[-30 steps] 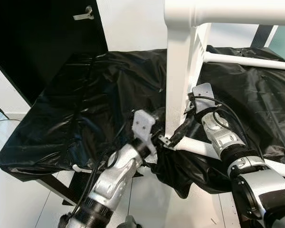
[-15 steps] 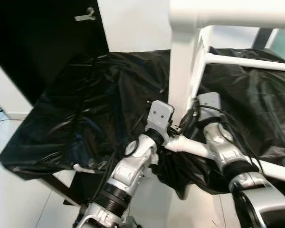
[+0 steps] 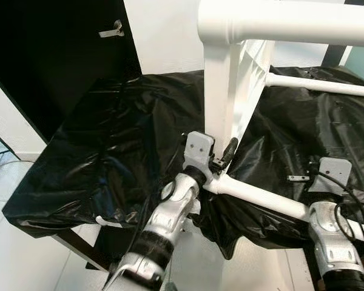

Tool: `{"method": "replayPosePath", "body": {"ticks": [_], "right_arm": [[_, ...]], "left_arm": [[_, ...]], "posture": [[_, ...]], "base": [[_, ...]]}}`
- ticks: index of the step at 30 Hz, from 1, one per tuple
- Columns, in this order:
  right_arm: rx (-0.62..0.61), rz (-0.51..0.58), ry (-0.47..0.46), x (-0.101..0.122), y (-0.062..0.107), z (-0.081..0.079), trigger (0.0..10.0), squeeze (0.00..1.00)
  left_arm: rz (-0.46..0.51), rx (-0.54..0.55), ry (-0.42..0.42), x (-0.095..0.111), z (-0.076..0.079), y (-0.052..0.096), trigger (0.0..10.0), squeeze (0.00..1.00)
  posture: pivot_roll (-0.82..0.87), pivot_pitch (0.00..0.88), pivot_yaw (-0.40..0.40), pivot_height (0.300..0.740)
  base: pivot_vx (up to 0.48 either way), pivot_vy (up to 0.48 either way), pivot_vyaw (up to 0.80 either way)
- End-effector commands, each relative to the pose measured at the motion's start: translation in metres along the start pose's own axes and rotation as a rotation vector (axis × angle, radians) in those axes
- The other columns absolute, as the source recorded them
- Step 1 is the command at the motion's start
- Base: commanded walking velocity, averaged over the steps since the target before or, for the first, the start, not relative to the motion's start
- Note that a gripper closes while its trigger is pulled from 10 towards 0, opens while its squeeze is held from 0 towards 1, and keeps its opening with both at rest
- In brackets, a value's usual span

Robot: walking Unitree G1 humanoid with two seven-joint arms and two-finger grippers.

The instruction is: Building children table

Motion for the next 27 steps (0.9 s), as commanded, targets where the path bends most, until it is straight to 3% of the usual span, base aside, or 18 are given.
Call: {"method": "replayPosePath", "body": {"ticks": [1, 7, 11, 12, 15, 16, 27], "right_arm": [[0.025, -0.091, -0.004, -0.021, 0.009, -0.006, 10.0, 0.00], [0.061, -0.063, -0.037, -0.003, 0.011, -0.017, 10.0, 0.00], [0.076, -0.064, -0.043, 0.000, 0.013, -0.021, 10.0, 0.00], [0.078, -0.066, -0.045, 0.000, 0.014, -0.022, 10.0, 0.00], [0.080, -0.069, -0.046, 0.001, 0.015, -0.022, 10.0, 0.00], [0.082, -0.074, -0.047, 0.001, 0.015, -0.022, 10.0, 0.00], [0.094, -0.087, -0.039, 0.002, 0.016, -0.022, 10.0, 0.00]], "left_arm": [[-0.040, 0.162, -0.005, -0.011, -0.020, 0.004, 10.0, 0.00], [-0.083, 0.277, 0.067, -0.026, -0.049, 0.009, 10.0, 0.00], [-0.074, 0.318, 0.072, -0.026, -0.060, 0.012, 10.0, 0.00], [-0.069, 0.327, 0.071, -0.026, -0.063, 0.013, 6.6, 0.00], [-0.065, 0.333, 0.073, -0.026, -0.065, 0.014, 6.6, 0.00], [-0.061, 0.343, 0.080, -0.027, -0.067, 0.015, 0.0, 0.00], [0.002, 0.380, 0.131, -0.025, -0.072, 0.020, 0.0, 0.00]], "posture": [[0.05, 0.000, 0.109, 0.740], [0.06, 0.000, 0.105, 0.740], [0.06, 0.000, 0.103, 0.740], [0.06, 0.000, 0.103, 0.740], [0.06, 0.000, 0.103, 0.740], [0.07, 0.000, 0.101, 0.740], [0.06, 0.000, 0.097, 0.740]], "base": [[0.000, 0.000, 0.00], [0.000, 0.000, 0.00], [0.000, 0.000, 0.00], [0.000, 0.000, 0.00], [0.000, 0.000, 0.00], [0.000, 0.000, 0.00], [0.000, 0.000, 0.00]]}}
Point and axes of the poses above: a point about 5 cm out from each wrist's last joint towards the gripper, its own y axis pointing back from the gripper into the wrist, its own x axis along the axis of the wrist's last joint, z = x × y, the point moved 5 cm from there along -y, pointing out of the wrist towards the gripper, and after that the axes turned 3 degrees about y, right-handed, at the moved point
